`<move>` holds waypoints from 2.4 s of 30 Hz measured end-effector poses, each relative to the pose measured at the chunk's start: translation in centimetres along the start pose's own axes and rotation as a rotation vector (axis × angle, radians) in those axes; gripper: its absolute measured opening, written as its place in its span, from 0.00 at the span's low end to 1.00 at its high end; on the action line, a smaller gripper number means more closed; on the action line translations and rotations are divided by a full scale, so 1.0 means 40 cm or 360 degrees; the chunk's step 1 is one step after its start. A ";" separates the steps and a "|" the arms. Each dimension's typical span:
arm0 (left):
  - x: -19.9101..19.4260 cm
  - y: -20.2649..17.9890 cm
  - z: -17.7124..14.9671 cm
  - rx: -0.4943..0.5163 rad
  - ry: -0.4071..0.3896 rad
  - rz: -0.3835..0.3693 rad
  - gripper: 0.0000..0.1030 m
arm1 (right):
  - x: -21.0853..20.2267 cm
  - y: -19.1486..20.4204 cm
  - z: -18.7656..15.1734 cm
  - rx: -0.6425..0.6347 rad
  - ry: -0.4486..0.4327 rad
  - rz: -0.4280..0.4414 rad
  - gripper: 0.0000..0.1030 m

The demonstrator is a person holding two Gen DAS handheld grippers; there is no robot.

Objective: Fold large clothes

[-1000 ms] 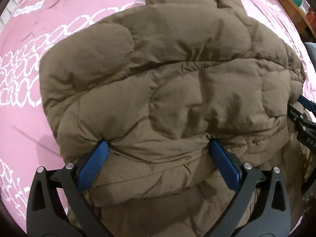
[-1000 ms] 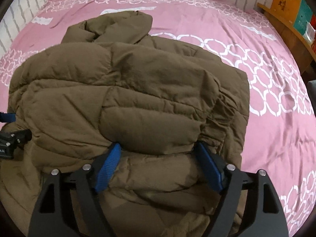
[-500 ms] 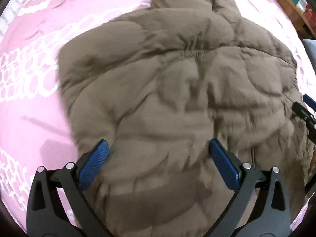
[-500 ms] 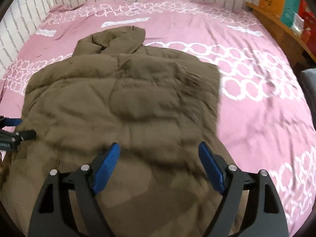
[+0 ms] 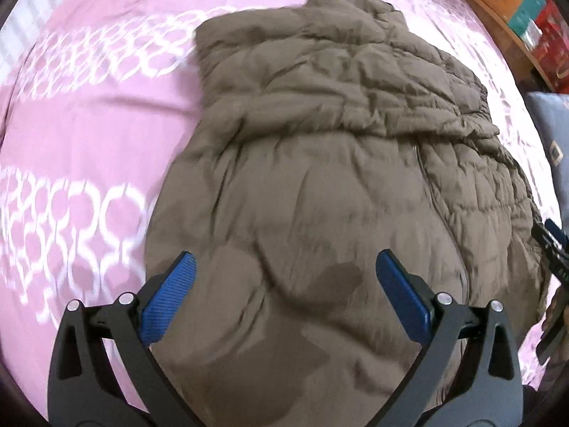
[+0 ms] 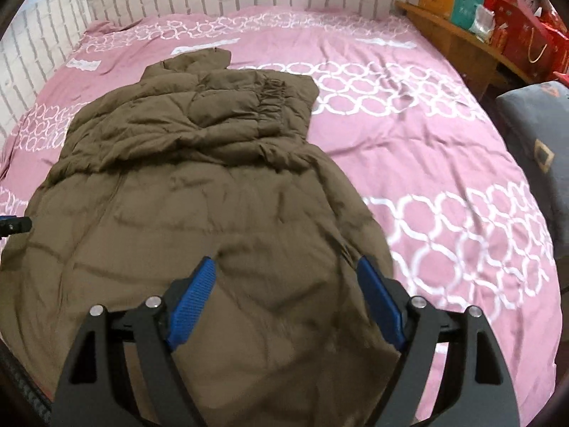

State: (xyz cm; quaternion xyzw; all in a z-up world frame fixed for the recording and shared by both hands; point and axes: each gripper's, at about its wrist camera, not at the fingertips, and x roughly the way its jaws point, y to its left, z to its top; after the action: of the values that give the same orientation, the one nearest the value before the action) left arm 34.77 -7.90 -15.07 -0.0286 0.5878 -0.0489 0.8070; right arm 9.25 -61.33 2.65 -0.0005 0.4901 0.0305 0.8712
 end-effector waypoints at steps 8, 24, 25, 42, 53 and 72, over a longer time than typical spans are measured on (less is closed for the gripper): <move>0.011 0.026 -0.105 0.0071 0.0063 0.0133 0.97 | 0.033 0.006 -0.069 -0.0156 0.0081 -0.0063 0.80; 0.092 0.052 -0.153 0.0090 0.0173 0.0169 0.97 | 0.089 0.023 -0.115 -0.0245 0.0243 -0.0095 0.93; 0.091 0.051 -0.156 0.0093 0.0173 0.0175 0.97 | 0.089 0.023 -0.115 -0.0243 0.0254 -0.0092 0.93; -0.044 0.103 -0.060 0.0487 0.0243 0.0359 0.97 | -0.047 -0.022 -0.116 -0.0303 0.0181 -0.0094 0.94; -0.046 0.148 -0.237 0.0365 0.0058 0.0165 0.97 | -0.083 -0.078 -0.183 -0.0124 -0.0085 -0.0113 0.92; 0.010 0.200 -0.389 0.0030 -0.0161 -0.0005 0.97 | -0.002 -0.062 -0.247 -0.0063 -0.0088 -0.0065 0.67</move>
State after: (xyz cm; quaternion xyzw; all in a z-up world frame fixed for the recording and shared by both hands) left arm 20.44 0.17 -21.06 -0.0244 0.5456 -0.0543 0.8359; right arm 0.91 -64.10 -2.47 -0.0269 0.4649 0.0222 0.8847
